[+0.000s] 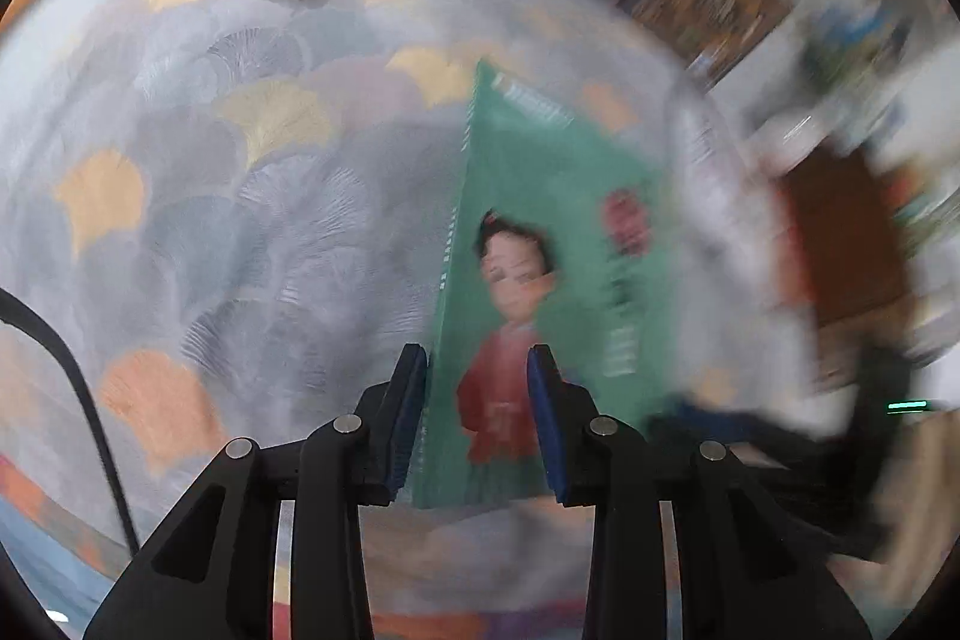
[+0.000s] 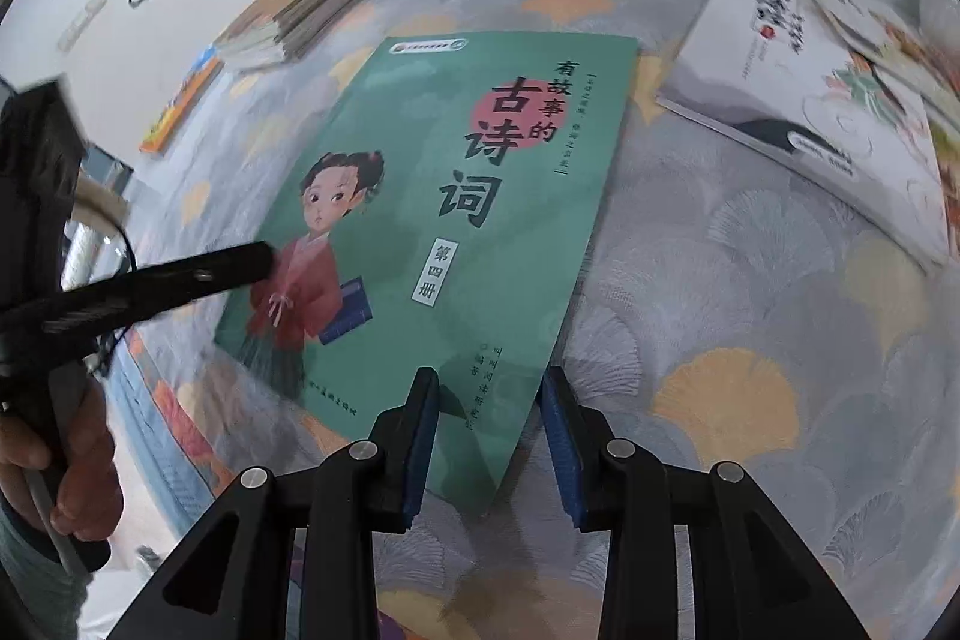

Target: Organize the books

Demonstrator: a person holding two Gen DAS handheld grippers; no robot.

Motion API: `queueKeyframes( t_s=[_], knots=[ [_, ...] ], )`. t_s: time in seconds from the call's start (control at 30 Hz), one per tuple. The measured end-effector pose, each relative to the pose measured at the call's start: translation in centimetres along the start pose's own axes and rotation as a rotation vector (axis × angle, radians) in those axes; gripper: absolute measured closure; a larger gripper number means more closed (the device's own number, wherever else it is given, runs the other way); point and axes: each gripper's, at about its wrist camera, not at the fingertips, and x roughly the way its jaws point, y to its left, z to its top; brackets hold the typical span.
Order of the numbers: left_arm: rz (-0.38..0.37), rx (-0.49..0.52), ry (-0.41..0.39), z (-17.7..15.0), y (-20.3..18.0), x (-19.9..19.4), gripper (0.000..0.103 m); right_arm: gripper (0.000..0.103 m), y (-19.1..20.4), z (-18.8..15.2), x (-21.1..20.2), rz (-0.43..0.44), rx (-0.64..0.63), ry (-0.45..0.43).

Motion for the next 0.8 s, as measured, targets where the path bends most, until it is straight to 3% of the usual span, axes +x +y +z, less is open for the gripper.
queueKeyframes(
  t_s=[0.07, 0.13, 0.17, 0.27, 0.3, 0.43, 0.53, 0.57, 0.7, 0.8],
  knots=[
    [-0.182, -0.100, -0.025, 0.1, 1.2, -1.5, 0.073, 0.068, -0.9, 0.1, -0.1, 0.045, 0.041, 0.002],
    [-0.241, -0.130, -0.038, 0.1, 1.5, -2.0, 0.073, 0.068, -1.4, 0.2, -0.1, 0.077, 0.074, 0.003],
    [-0.216, -0.115, -0.044, 0.0, 1.1, -1.9, 0.073, 0.068, -1.4, 0.2, -0.1, 0.084, 0.080, 0.004],
    [-0.086, -0.037, -0.022, -0.3, 0.0, -0.3, 0.090, 0.068, -1.2, 0.2, -0.1, 0.080, 0.073, 0.004],
    [-0.077, -0.035, -0.001, -0.5, 0.0, 0.5, 0.092, 0.068, -1.1, 0.2, 0.0, 0.077, 0.069, 0.004],
    [-0.063, -0.076, 0.003, -1.4, 0.3, 1.9, 0.092, 0.068, -1.1, 0.2, 0.2, 0.079, 0.068, 0.006],
    [-0.136, -0.149, -0.021, -1.0, 0.5, 1.5, 0.092, 0.068, -1.7, 0.5, 0.1, 0.124, 0.106, 0.038],
    [-0.179, -0.175, -0.016, -0.7, 0.4, 1.5, 0.092, 0.068, -2.5, 0.6, 0.1, 0.165, 0.148, 0.061],
    [-0.399, -0.341, 0.073, 0.6, 0.6, 2.3, 0.092, 0.051, -6.5, 0.1, -0.5, 0.373, 0.367, 0.080],
    [-0.431, -0.365, 0.086, 1.2, -0.5, 2.6, 0.092, 0.048, -9.0, -0.6, -0.6, 0.495, 0.486, 0.064]
  ],
)
